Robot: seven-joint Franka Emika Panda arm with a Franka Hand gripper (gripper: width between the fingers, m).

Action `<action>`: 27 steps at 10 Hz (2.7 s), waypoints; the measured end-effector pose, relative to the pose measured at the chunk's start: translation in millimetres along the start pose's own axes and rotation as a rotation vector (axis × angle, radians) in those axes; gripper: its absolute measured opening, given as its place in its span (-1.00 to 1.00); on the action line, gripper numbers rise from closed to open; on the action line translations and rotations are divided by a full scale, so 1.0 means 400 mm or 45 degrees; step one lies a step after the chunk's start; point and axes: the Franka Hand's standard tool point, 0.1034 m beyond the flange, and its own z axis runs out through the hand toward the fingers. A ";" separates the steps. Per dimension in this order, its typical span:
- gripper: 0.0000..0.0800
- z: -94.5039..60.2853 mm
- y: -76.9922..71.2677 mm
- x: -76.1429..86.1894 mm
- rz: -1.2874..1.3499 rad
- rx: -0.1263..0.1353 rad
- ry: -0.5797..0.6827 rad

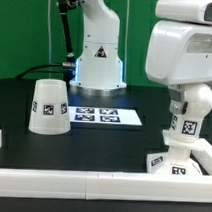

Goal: Assemble lamp

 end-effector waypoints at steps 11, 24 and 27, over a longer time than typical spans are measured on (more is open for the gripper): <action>0.45 0.000 0.010 -0.012 0.956 0.063 0.058; 0.75 -0.033 -0.079 -0.093 1.245 0.073 0.046; 0.75 -0.026 -0.104 -0.156 1.237 0.076 0.074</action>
Offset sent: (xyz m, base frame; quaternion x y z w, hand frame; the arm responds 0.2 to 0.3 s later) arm -0.0047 -0.0071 -0.0007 -0.0050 0.0252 0.2136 0.9766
